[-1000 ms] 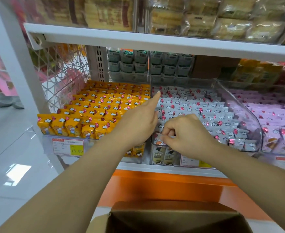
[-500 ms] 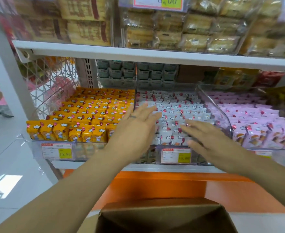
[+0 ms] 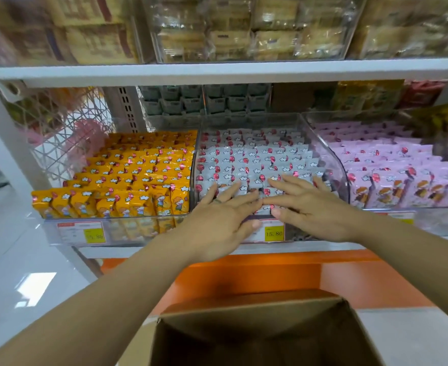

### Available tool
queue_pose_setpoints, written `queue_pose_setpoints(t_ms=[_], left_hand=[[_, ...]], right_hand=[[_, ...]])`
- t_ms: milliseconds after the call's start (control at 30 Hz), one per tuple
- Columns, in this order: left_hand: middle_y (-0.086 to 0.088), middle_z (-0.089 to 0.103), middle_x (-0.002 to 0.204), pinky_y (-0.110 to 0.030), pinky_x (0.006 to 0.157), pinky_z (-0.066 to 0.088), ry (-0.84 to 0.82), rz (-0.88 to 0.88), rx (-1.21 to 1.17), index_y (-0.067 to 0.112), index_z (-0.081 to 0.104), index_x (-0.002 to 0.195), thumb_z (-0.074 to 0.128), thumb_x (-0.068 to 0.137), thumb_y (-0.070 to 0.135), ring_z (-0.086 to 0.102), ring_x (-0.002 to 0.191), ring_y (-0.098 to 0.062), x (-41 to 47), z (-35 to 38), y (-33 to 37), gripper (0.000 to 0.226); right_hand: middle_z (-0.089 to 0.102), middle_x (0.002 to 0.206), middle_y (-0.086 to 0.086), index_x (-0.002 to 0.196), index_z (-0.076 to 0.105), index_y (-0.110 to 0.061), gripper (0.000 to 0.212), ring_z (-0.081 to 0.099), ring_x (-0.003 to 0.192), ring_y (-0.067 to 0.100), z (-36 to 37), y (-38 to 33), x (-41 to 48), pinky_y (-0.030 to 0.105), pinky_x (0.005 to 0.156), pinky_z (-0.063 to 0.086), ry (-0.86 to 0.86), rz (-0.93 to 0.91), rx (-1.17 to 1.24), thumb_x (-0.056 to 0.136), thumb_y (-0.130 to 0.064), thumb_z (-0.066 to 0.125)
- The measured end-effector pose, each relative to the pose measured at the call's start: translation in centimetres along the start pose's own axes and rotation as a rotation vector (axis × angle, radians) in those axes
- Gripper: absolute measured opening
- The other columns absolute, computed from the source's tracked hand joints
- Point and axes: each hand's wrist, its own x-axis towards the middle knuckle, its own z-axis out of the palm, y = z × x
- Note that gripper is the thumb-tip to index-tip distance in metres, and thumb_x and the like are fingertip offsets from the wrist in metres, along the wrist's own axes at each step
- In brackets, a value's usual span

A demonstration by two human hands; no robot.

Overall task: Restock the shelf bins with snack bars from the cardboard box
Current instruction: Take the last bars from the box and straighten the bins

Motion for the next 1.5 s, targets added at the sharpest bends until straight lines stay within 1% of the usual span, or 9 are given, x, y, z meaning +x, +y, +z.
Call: queue_pose_setpoints(t_ms=[133, 367, 667, 800, 967, 1100, 1233, 1400, 1500], left_hand=[[0.017, -0.001, 0.159, -0.040, 0.116, -0.017, 0.059, -0.034, -0.011, 0.036, 0.010, 0.151, 0.022, 0.101, 0.046, -0.015, 0.145, -0.006, -0.5, -0.3, 0.4, 0.053], [-0.002, -0.024, 0.157, -0.048, 0.111, -0.020, 0.083, -0.299, 0.080, 0.035, -0.021, 0.144, 0.006, 0.097, 0.055, -0.023, 0.144, -0.025, 1.8, 0.6, 1.5, 0.058], [0.001, 0.015, 0.160, -0.051, 0.117, 0.015, -0.010, -0.267, -0.020, 0.026, 0.019, 0.151, 0.030, 0.099, 0.051, 0.013, 0.146, -0.026, 2.2, -2.3, 1.3, 0.059], [-0.002, 0.040, 0.148, -0.035, 0.111, 0.030, 0.198, -0.118, -0.238, 0.020, 0.041, 0.143, 0.048, 0.099, 0.030, 0.037, 0.135, -0.019, -1.7, -4.1, 1.0, 0.046], [0.002, 0.053, 0.135, -0.045, 0.105, 0.037, 0.587, -0.343, -0.144, 0.027, 0.051, 0.135, 0.052, 0.096, 0.024, 0.049, 0.124, -0.020, -8.3, -3.8, -4.0, 0.039], [0.010, 0.035, 0.150, -0.047, 0.117, 0.004, 0.581, -0.464, -0.027, 0.033, 0.036, 0.145, 0.047, 0.097, 0.023, 0.024, 0.142, -0.015, -10.3, -1.2, -6.4, 0.050], [0.011, 0.018, 0.158, -0.039, 0.118, -0.003, 0.547, -0.429, 0.020, 0.033, 0.021, 0.150, 0.037, 0.101, 0.021, 0.014, 0.146, -0.013, -9.5, 0.5, -8.2, 0.053], [0.002, 0.069, 0.113, -0.057, 0.096, 0.040, 0.710, -0.367, 0.007, 0.023, 0.068, 0.116, 0.049, 0.086, 0.023, 0.066, 0.105, -0.024, -8.2, 1.2, -9.5, 0.036], [0.003, 0.068, 0.112, -0.057, 0.104, 0.032, 0.675, -0.363, -0.033, 0.024, 0.068, 0.116, 0.059, 0.083, 0.016, 0.063, 0.107, -0.025, -8.6, 0.9, -9.2, 0.035]], right_hand=[[0.011, 0.156, -0.020, 0.135, 0.036, -0.052, 0.039, -0.006, 0.145, 0.004, -0.7, -0.4, -0.7, 0.053, 0.116, -0.008, 0.055, 0.016, 0.103, 0.098, -0.048, 0.029], [-0.023, 0.157, -0.006, 0.148, -0.016, -0.033, 0.067, -0.024, 0.143, 0.018, 0.2, -0.6, 1.7, 0.058, 0.113, -0.012, 0.018, 0.251, -0.073, 0.094, -0.062, 0.009], [0.011, 0.160, 0.000, 0.150, 0.021, -0.028, 0.069, 0.017, 0.145, 0.024, -3.3, -0.8, 3.1, 0.042, 0.117, 0.019, -0.150, 0.237, -0.109, 0.093, -0.064, 0.032], [0.052, 0.136, 0.010, 0.132, 0.052, -0.015, 0.045, 0.050, 0.121, 0.024, -6.5, -3.8, 2.4, 0.034, 0.102, 0.041, -0.105, 0.123, -0.214, 0.098, -0.043, 0.042], [0.056, 0.134, 0.001, 0.135, 0.050, -0.026, 0.042, 0.050, 0.123, 0.022, -5.2, -12.5, 3.7, 0.039, 0.103, 0.039, 0.251, -0.144, -0.083, 0.095, -0.041, 0.048], [0.052, 0.136, 0.002, 0.138, 0.042, -0.020, 0.042, 0.044, 0.127, 0.023, -2.0, -16.1, 7.1, 0.044, 0.112, 0.018, 0.194, -0.205, -0.246, 0.099, -0.037, 0.041], [0.062, 0.121, -0.001, 0.133, 0.048, -0.028, 0.034, 0.049, 0.120, 0.022, -0.7, -16.1, 9.1, 0.043, 0.115, 0.009, 0.212, -0.162, -0.269, 0.101, -0.030, 0.039], [0.067, 0.113, -0.006, 0.126, 0.056, -0.033, 0.029, 0.053, 0.114, 0.017, -0.1, -15.9, 9.8, 0.040, 0.119, 0.006, 0.266, -0.173, -0.252, 0.099, -0.033, 0.044], [0.068, 0.111, -0.004, 0.127, 0.056, -0.032, 0.030, 0.055, 0.113, 0.015, 0.5, -16.0, 8.5, 0.038, 0.120, 0.001, 0.281, -0.204, -0.216, 0.098, -0.034, 0.048]])
